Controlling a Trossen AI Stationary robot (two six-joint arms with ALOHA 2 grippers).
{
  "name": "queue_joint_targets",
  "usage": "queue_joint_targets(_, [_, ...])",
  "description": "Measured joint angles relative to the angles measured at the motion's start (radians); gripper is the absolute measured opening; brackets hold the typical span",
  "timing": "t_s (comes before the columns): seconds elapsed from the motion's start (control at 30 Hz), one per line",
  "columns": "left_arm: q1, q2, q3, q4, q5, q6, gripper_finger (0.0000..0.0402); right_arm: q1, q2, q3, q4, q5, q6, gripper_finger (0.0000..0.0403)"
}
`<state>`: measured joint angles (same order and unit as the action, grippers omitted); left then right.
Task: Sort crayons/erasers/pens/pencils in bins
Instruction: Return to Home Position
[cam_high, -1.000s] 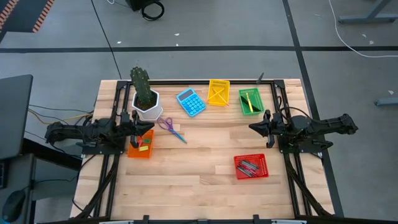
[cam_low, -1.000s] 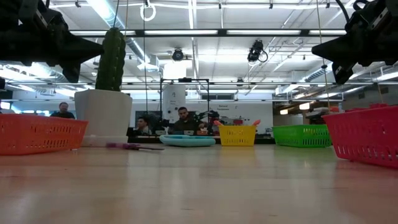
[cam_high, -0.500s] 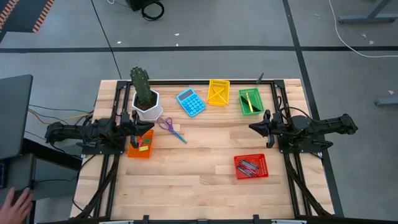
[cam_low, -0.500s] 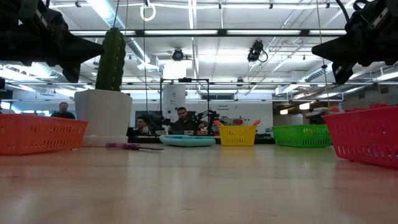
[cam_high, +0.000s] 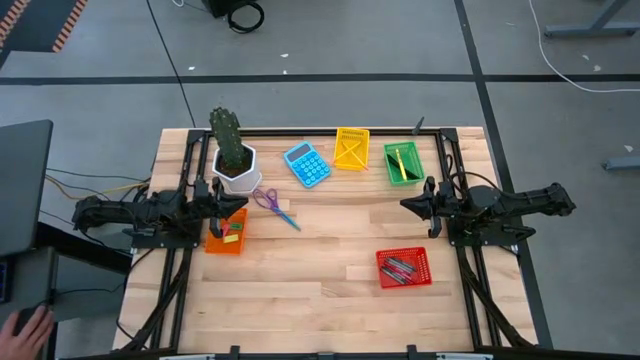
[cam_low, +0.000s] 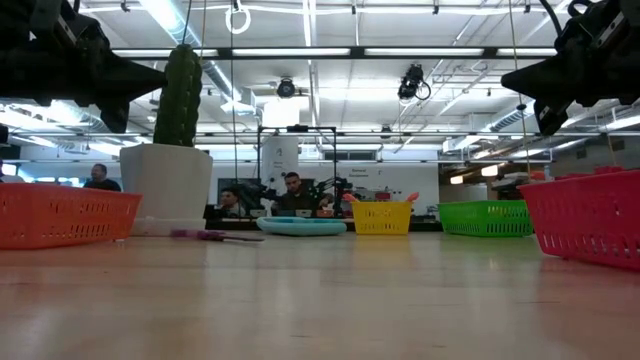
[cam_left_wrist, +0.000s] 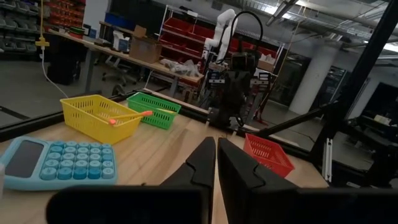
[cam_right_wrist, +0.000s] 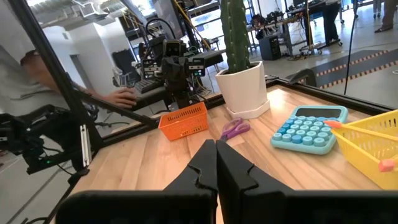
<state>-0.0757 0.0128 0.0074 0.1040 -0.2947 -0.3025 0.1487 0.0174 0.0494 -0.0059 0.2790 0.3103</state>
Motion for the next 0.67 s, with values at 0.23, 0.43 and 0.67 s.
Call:
queue_joint_targets(0.23, [0.0,0.0,0.0,0.0,0.0,0.0,0.0033,0.0,0.0,0.0,0.0,0.0,0.0,0.0006])
queue_joint_targets(0.43, [0.0,0.0,0.0,0.0,0.0,0.0,0.0035,0.0,0.0,0.0,0.0,0.0,0.0,0.0006])
queue_joint_targets(0.67, [0.0,0.0,0.0,0.0,0.0,0.0,0.0024,0.0,0.0,0.0,0.0,0.0,0.0,0.0006])
